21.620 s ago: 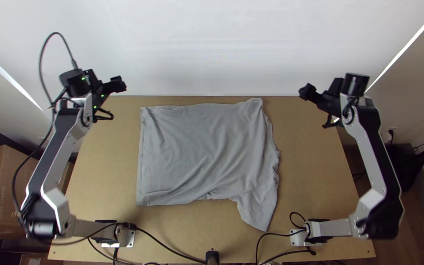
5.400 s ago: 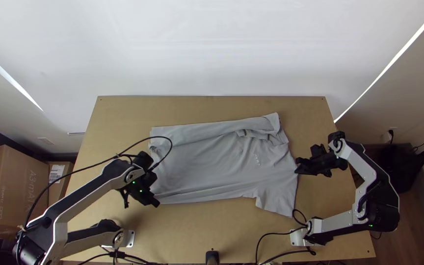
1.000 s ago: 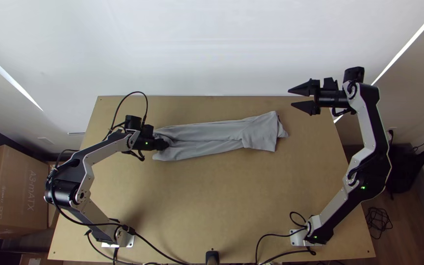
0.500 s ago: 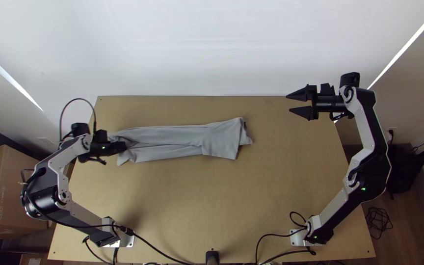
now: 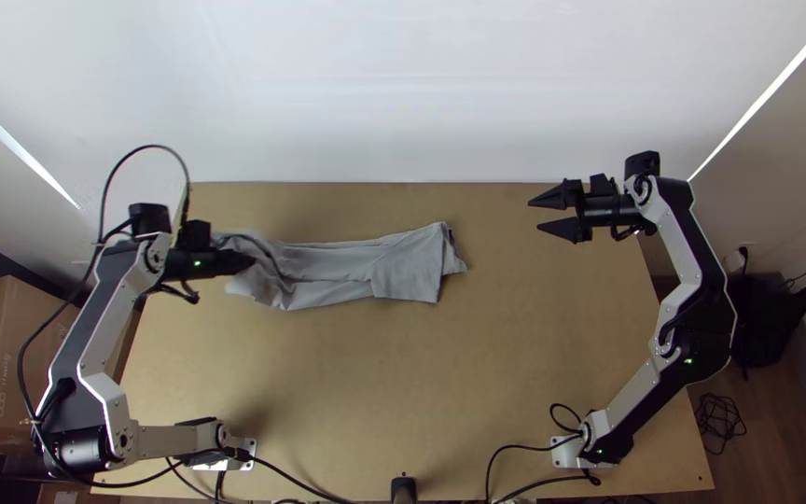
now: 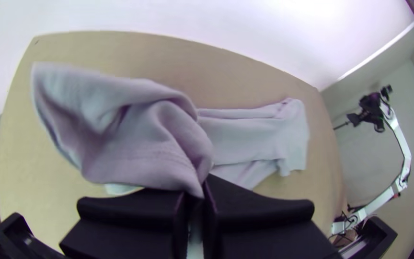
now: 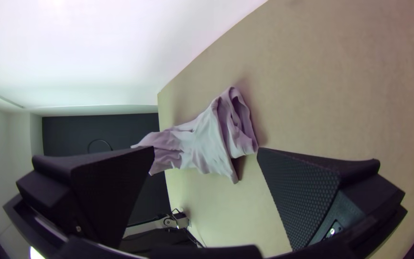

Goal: Fold the t-shirt

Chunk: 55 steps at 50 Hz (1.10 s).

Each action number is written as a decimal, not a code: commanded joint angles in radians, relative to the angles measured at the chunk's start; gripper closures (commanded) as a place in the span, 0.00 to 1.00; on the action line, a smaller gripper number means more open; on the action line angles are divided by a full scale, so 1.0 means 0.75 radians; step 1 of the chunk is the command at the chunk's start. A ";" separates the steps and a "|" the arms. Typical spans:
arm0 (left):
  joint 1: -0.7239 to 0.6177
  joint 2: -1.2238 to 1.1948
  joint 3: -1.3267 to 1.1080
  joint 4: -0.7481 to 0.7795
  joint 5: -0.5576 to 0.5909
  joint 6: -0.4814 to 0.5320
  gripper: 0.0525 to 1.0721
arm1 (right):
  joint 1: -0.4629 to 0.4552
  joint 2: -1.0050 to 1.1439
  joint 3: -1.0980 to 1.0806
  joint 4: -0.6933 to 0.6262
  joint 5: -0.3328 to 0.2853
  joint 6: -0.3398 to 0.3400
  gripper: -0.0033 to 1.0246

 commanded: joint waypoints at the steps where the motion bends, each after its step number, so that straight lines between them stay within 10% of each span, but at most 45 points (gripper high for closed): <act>1: -0.157 -0.014 0.088 -0.018 0.022 -0.134 0.98 | 0.004 -0.065 -0.040 0.009 0.006 -0.014 0.04; 25: -0.689 0.387 0.532 0.043 -0.154 -0.386 0.98 | 0.049 -0.143 -0.142 0.056 0.084 -0.012 0.04; 55: -0.945 0.839 0.976 0.041 -0.266 -0.480 0.98 | 0.244 -0.210 -0.332 0.259 0.276 0.062 0.04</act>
